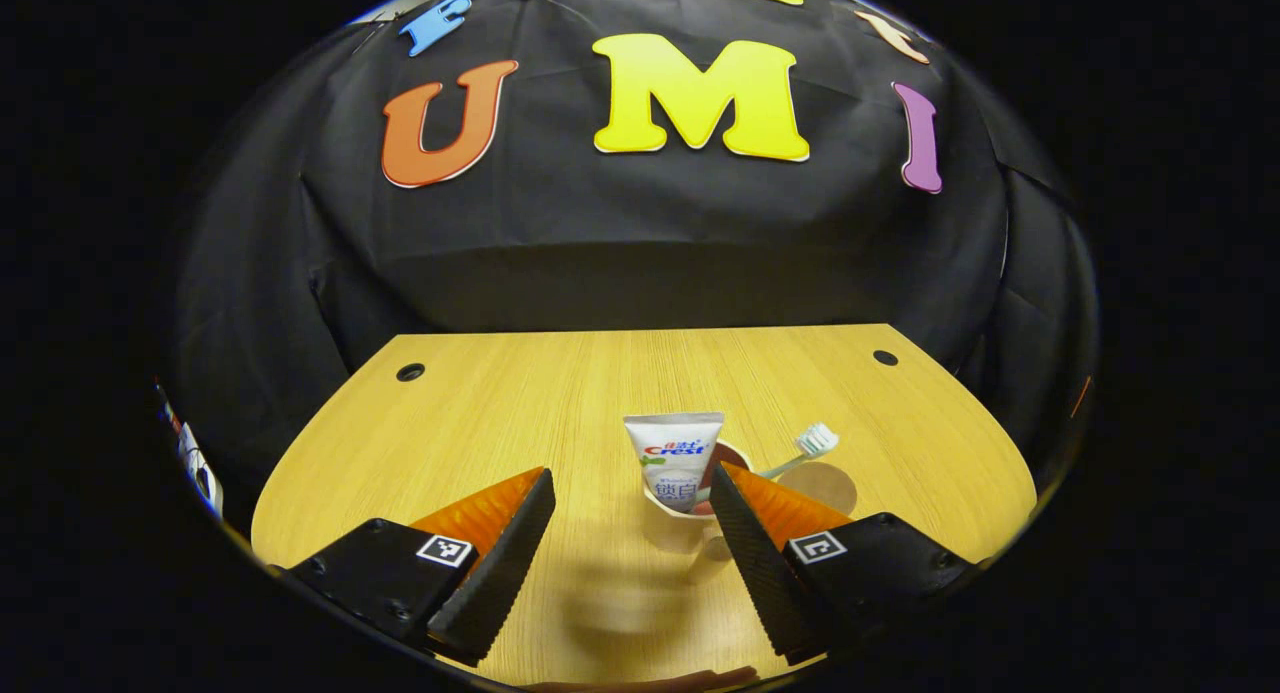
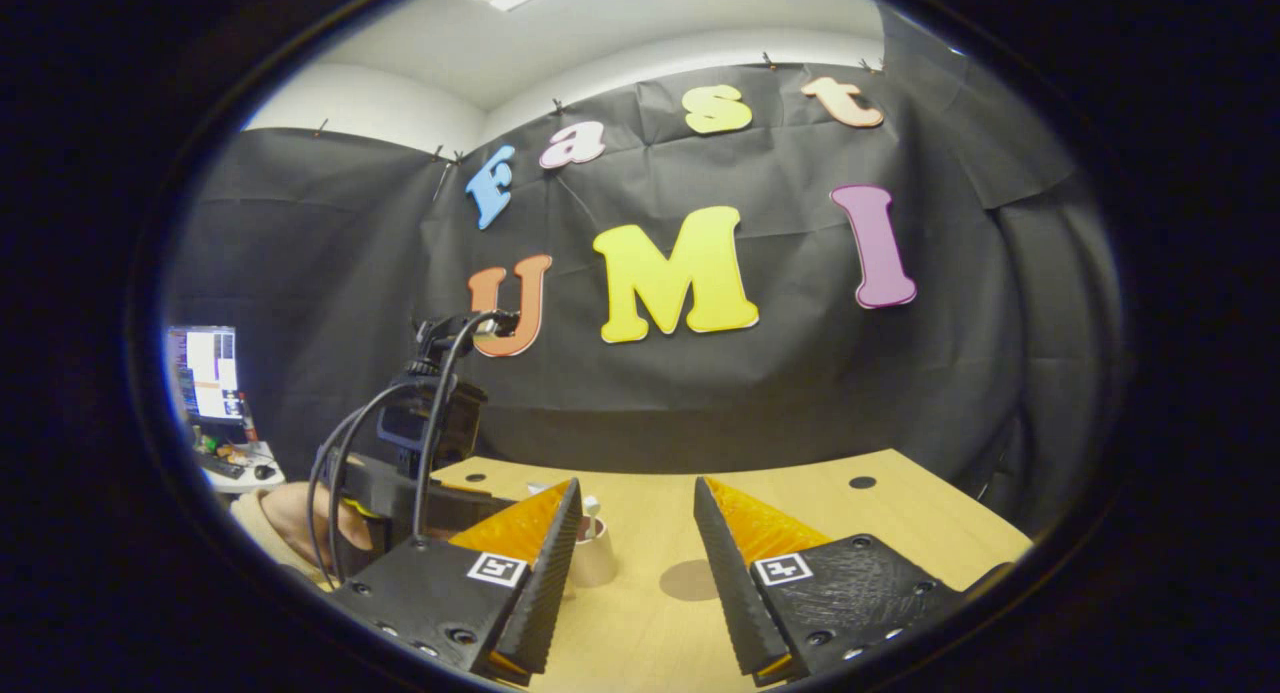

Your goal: Put the toothbrush and toothpaste on the desktop into the cup, then pick up the cup and place it on the coaster on the desktop.

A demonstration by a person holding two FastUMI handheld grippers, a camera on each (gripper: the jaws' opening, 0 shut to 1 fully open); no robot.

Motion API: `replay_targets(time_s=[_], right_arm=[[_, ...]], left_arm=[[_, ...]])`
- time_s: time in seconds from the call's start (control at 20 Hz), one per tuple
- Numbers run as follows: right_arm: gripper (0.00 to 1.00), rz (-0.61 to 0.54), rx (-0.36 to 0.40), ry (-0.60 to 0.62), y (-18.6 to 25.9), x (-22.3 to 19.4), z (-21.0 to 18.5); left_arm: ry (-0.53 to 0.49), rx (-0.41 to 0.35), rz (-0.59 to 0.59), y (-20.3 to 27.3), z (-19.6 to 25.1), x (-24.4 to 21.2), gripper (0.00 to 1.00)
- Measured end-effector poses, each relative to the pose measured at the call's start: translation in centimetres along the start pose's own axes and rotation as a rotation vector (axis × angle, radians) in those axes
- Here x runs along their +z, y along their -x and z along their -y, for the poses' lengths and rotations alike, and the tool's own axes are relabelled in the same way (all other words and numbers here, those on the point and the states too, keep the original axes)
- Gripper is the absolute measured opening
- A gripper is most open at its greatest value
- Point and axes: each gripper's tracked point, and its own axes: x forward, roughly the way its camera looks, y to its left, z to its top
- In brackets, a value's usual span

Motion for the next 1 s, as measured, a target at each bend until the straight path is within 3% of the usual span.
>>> replay_targets(time_s=[0.15,0.3,0.45,0.5,0.85,1.0], right_arm=[[0.72,-0.002,0.004,-0.004,1.6,-0.4,0.5],[0.98,0.003,0.002,-0.005,2.3,-0.9,1.2],[0.96,0.004,-0.005,-0.006,2.5,-1.6,2.1],[0.96,0.0,-0.006,0.002,2.5,-1.9,2.4],[0.96,-0.003,-0.022,-0.024,3.4,-3.6,4.9],[0.96,-0.01,-0.031,-0.037,3.6,-4.1,5.8]], left_arm=[[-0.011,-0.015,-0.082,0.0,0.9,-0.3,0.98],[-0.015,-0.034,-0.202,-0.6,2.0,-1.4,0.98],[0.005,-0.024,-0.346,-1.6,2.8,-3.5,0.95],[0.012,-0.017,-0.385,-1.9,3.0,-4.0,1.0],[0.018,0.034,-0.61,-4.8,3.9,-6.4,0.88],[0.082,0.035,-0.654,-5.4,4.4,-6.1,0.84]])
